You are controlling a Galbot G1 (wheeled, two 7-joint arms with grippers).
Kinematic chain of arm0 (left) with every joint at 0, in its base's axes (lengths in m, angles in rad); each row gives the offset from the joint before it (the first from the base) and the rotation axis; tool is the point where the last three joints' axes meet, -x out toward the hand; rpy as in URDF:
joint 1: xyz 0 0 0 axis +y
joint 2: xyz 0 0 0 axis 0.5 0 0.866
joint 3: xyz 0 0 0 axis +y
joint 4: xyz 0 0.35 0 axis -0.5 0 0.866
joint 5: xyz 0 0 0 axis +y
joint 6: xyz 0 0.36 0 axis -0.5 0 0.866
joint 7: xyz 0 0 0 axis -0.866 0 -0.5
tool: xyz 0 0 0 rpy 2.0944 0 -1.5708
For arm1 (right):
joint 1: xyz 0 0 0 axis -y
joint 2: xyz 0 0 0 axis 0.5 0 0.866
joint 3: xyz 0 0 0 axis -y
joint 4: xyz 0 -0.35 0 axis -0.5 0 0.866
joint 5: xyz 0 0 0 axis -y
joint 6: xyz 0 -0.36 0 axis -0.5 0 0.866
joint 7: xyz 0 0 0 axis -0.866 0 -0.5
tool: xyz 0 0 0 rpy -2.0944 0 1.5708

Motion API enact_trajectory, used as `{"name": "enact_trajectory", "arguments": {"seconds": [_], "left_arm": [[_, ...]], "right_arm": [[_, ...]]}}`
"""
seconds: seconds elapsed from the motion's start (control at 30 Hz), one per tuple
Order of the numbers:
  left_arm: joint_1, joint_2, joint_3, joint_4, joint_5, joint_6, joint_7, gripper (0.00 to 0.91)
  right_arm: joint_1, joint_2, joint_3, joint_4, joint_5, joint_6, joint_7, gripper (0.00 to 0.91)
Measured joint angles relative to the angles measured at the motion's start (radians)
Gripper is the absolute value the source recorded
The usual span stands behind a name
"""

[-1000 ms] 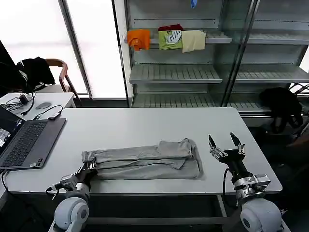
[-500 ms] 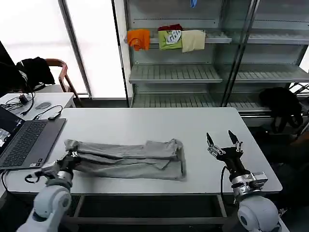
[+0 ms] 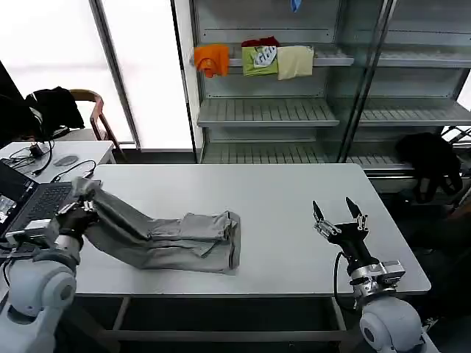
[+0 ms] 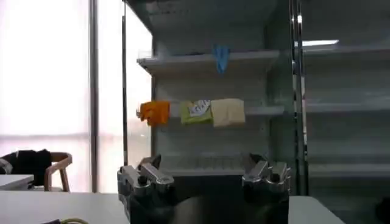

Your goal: Fold and organize the clothes.

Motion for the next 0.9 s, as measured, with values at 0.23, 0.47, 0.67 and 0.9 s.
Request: {"name": "enact_trajectory", "arguments": {"seconds": [0.23,0.47,0.67,0.9], "left_arm": [[-0.034,-0.088,0.177,-0.009,0.104,-0.034,0.005,0.02],[-0.066,-0.181,0.355,0.017,0.203,-0.056,0.012,0.03],[-0.091,-0.24,0.469,0.065,0.265,-0.07,0.012,0.03],[-0.134,-0.288,0.559,0.127,0.303,-0.068,0.002,0.091]], "right_arm": [[0.0,0.002,0.002,0.001,-0.005,0.0,0.001,0.907],[-0.009,0.002,0.004,0.001,-0.007,0.002,-0.001,0.907],[-0.005,0.005,0.005,-0.004,-0.006,0.006,-0.004,0.907],[0.0,0.015,-0.007,-0.005,-0.01,0.007,-0.005,0.907]]}}
